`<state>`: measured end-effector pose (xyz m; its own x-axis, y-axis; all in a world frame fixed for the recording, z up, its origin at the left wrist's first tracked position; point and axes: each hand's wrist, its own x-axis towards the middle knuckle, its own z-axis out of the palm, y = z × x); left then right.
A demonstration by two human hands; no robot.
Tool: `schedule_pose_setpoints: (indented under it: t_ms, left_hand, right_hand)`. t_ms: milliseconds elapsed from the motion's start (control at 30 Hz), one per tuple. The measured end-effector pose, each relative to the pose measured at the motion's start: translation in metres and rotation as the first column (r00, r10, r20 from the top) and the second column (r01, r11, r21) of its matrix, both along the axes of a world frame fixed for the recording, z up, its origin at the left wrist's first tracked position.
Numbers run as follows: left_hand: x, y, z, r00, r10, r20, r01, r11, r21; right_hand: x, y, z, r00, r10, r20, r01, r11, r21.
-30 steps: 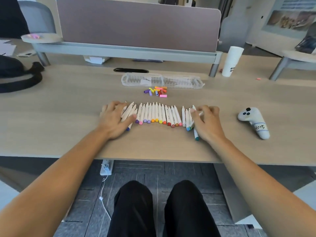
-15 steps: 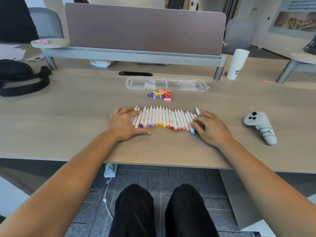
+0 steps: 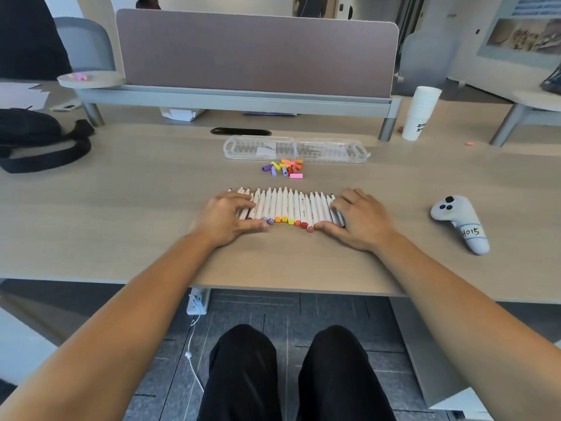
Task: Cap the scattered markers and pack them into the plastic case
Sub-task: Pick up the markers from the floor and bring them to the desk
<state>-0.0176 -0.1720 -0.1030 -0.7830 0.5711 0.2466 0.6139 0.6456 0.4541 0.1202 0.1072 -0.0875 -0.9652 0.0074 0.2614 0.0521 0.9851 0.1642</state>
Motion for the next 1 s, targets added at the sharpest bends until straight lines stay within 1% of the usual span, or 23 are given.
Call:
schedule_pose_setpoints:
  t_ms: [100, 167, 233, 267, 333, 500, 633, 700, 833, 867, 933, 1000]
  left_hand:
    - [-0.006, -0.003, -0.008, 0.992, -0.007, -0.124, 0.008, 1.000, 0.005]
    - [-0.008, -0.002, -0.007, 0.984, -0.053, -0.169, 0.047, 0.998, -0.037]
    - [-0.008, 0.002, -0.003, 0.982, -0.109, -0.152, 0.094, 0.990, -0.105]
    - [-0.009, 0.004, -0.001, 0.983, -0.126, -0.131, 0.112, 0.987, -0.111]
    - [-0.013, 0.008, 0.000, 0.985, -0.147, -0.091, 0.140, 0.987, -0.080]
    - [-0.019, 0.010, -0.004, 0.985, -0.146, -0.090, 0.147, 0.989, 0.006]
    - [-0.022, 0.010, -0.007, 0.989, -0.132, -0.067, 0.133, 0.991, 0.010]
    - [-0.020, 0.010, -0.007, 0.989, -0.114, -0.090, 0.115, 0.993, 0.005]
    - [-0.010, 0.013, -0.008, 0.961, -0.069, -0.267, 0.093, 0.992, 0.080]
    - [-0.007, 0.013, -0.006, 0.958, -0.065, -0.278, 0.094, 0.991, 0.092]
    - [-0.001, 0.013, -0.002, 0.967, -0.067, -0.245, 0.091, 0.992, 0.086]
    - [0.006, 0.014, 0.004, 0.976, -0.078, -0.205, 0.092, 0.994, 0.060]
  right_hand:
    - [-0.002, 0.000, -0.001, 0.995, 0.086, 0.043, -0.084, 0.996, -0.044]
    - [-0.005, 0.000, 0.000, 0.990, 0.108, 0.093, -0.102, 0.993, -0.064]
    - [-0.009, 0.000, 0.001, 0.988, 0.105, 0.111, -0.094, 0.990, -0.101]
    - [-0.011, 0.000, 0.002, 0.988, 0.100, 0.115, -0.085, 0.989, -0.122]
    - [-0.015, 0.001, 0.000, 0.989, 0.090, 0.119, -0.072, 0.986, -0.150]
    - [-0.018, 0.003, -0.001, 0.991, 0.105, 0.087, -0.088, 0.978, -0.187]
    - [-0.018, 0.004, -0.003, 0.991, 0.115, 0.075, -0.098, 0.976, -0.196]
    - [-0.018, 0.003, -0.002, 0.991, 0.112, 0.076, -0.096, 0.978, -0.187]
    - [-0.018, -0.008, 0.003, 0.987, 0.149, 0.063, -0.136, 0.976, -0.170]
    - [-0.018, -0.012, 0.002, 0.982, 0.176, 0.067, -0.163, 0.973, -0.163]
    - [-0.020, -0.018, 0.003, 0.976, 0.205, 0.079, -0.192, 0.970, -0.149]
    - [-0.015, -0.020, 0.008, 0.980, 0.173, 0.097, -0.158, 0.977, -0.145]
